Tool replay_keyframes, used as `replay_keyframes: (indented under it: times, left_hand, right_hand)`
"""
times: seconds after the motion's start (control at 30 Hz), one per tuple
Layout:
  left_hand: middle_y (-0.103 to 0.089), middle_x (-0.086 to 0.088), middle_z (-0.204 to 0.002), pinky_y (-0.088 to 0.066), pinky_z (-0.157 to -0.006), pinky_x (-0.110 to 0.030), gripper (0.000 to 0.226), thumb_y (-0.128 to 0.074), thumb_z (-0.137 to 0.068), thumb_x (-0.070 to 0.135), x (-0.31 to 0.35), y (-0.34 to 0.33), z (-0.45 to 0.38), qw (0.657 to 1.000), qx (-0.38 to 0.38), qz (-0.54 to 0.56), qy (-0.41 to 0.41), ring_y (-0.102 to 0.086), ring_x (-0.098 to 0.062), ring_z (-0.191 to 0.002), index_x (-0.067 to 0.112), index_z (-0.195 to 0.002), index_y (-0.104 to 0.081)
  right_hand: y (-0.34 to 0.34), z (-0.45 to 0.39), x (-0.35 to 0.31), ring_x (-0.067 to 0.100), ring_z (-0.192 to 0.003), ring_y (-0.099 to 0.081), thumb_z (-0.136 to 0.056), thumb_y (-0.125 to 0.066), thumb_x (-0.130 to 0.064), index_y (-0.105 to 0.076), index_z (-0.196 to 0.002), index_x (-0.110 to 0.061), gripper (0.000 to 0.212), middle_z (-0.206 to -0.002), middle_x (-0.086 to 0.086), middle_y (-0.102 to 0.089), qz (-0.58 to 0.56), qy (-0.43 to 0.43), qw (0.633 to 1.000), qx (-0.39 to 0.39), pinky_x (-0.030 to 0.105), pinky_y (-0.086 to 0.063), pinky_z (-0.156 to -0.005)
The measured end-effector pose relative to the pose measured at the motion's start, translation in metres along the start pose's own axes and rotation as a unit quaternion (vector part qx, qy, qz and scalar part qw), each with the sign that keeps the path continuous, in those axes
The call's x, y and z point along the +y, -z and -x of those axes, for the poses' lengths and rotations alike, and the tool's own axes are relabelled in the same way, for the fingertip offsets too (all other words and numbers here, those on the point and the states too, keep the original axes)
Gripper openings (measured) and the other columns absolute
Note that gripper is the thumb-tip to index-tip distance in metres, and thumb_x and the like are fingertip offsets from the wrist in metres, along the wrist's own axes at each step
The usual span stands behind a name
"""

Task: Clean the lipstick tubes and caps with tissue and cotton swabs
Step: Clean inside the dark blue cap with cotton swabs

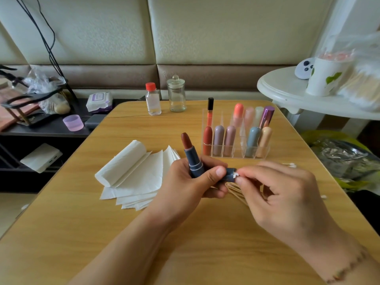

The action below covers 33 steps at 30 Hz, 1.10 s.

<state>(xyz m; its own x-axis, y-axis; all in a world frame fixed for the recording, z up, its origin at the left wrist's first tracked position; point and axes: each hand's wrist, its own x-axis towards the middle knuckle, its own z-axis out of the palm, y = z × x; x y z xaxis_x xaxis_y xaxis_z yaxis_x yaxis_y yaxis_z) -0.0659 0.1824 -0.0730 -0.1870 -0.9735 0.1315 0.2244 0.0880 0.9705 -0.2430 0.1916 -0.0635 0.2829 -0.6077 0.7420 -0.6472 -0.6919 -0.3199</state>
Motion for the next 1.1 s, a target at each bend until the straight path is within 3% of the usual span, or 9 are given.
replay_keyframes:
  times: [0.13, 0.23, 0.33, 0.47, 0.53, 0.63, 0.7, 0.97, 1.1]
  left_hand:
    - [-0.071, -0.023, -0.083, -0.056, -0.064, -0.024, 0.021, -0.07, -0.071, 0.012, 0.001, 0.0, 0.001, 1.0, 0.003, -0.013, -0.019, -0.072, -0.024, -0.071, 0.004, -0.09, -0.066]
    - [-0.073, -0.017, -0.082, -0.058, -0.068, -0.029, 0.018, -0.075, -0.073, 0.008, -0.001, 0.001, -0.001, 0.998, -0.004, -0.037, -0.047, -0.073, -0.026, -0.074, 0.005, -0.09, -0.068]
    - [-0.074, -0.008, -0.085, -0.059, -0.078, -0.04, 0.017, -0.081, -0.073, 0.008, -0.003, 0.003, -0.001, 0.993, -0.002, -0.078, -0.089, -0.073, -0.029, -0.081, 0.017, -0.085, -0.074]
    - [-0.074, 0.0, -0.089, -0.056, -0.079, -0.028, 0.018, -0.081, -0.071, 0.01, -0.006, 0.003, -0.002, 0.98, 0.004, -0.154, -0.128, -0.071, -0.017, -0.085, 0.015, -0.086, -0.072]
    - [-0.075, -0.004, -0.084, -0.057, -0.074, -0.027, 0.018, -0.079, -0.074, 0.015, -0.006, 0.002, -0.002, 0.99, 0.023, -0.108, -0.093, -0.073, -0.019, -0.079, 0.014, -0.09, -0.071]
    - [-0.073, -0.009, -0.077, -0.056, -0.062, -0.022, 0.025, -0.065, -0.077, 0.02, -0.002, -0.001, -0.002, 0.998, 0.041, -0.02, -0.04, -0.072, -0.021, -0.066, 0.003, -0.096, -0.067]
    - [-0.072, -0.01, -0.075, -0.053, -0.057, -0.022, 0.029, -0.062, -0.08, 0.024, 0.0, -0.002, -0.002, 0.999, 0.029, -0.017, -0.027, -0.069, -0.021, -0.061, 0.0, -0.096, -0.066]
    - [-0.067, -0.016, -0.067, -0.051, -0.049, -0.024, 0.036, -0.062, -0.083, 0.029, 0.002, 0.001, -0.001, 0.998, 0.003, -0.055, -0.02, -0.065, -0.023, -0.051, -0.007, -0.089, -0.065]
    - [-0.071, -0.011, -0.072, -0.054, -0.057, -0.022, 0.023, -0.066, -0.079, 0.02, 0.002, 0.0, 0.0, 0.997, -0.01, -0.065, -0.034, -0.069, -0.02, -0.06, 0.001, -0.09, -0.066]
  right_hand:
    - [0.001, -0.002, -0.009, 0.008, -0.045, -0.054, -0.079, -0.073, -0.013, -0.073, -0.064, -0.021, 0.017, -0.051, -0.009, -0.061, -0.141, -0.169, 0.975, -0.026, 0.016, -0.039, -0.044]
    - [0.003, -0.007, -0.013, 0.013, -0.036, -0.04, -0.082, -0.074, 0.0, -0.072, -0.059, -0.011, 0.026, -0.042, -0.002, -0.052, -0.273, -0.324, 0.905, -0.046, 0.028, -0.032, -0.043]
    - [0.005, -0.013, -0.016, 0.016, -0.033, -0.027, -0.078, -0.068, 0.002, -0.063, -0.059, -0.005, 0.021, -0.042, 0.004, -0.033, -0.417, -0.481, 0.769, -0.053, 0.027, -0.022, -0.039]
    - [0.003, -0.015, -0.014, 0.004, -0.027, -0.02, -0.065, -0.063, -0.009, -0.052, -0.053, -0.013, 0.017, -0.043, -0.008, -0.021, -0.576, -0.617, 0.533, -0.061, 0.014, -0.01, -0.03]
    - [0.004, -0.015, -0.012, 0.006, -0.03, -0.022, -0.071, -0.07, -0.015, -0.059, -0.056, -0.012, 0.018, -0.045, -0.007, -0.023, -0.557, -0.589, 0.58, -0.083, 0.017, -0.013, -0.03]
    - [0.009, -0.008, -0.001, 0.015, -0.04, -0.039, -0.084, -0.073, -0.039, -0.072, -0.069, -0.016, 0.027, -0.047, -0.002, -0.044, -0.313, -0.353, 0.879, -0.066, 0.021, -0.032, -0.039]
    - [0.012, -0.005, 0.007, 0.014, -0.052, -0.053, -0.09, -0.072, -0.037, -0.077, -0.085, -0.022, 0.017, -0.06, -0.005, -0.057, -0.125, -0.152, 0.98, -0.019, 0.017, -0.04, -0.048]
    - [0.011, 0.0, 0.008, 0.02, -0.052, -0.054, -0.092, -0.065, -0.019, -0.076, -0.079, -0.011, 0.019, -0.072, 0.0, -0.065, 0.12, 0.103, 0.987, -0.034, 0.034, -0.044, -0.043]
    - [0.004, 0.002, 0.001, 0.014, -0.05, -0.046, -0.089, -0.06, -0.022, -0.07, -0.072, -0.014, 0.022, -0.067, -0.009, -0.053, 0.053, 0.018, 0.997, -0.055, 0.029, -0.039, -0.044]
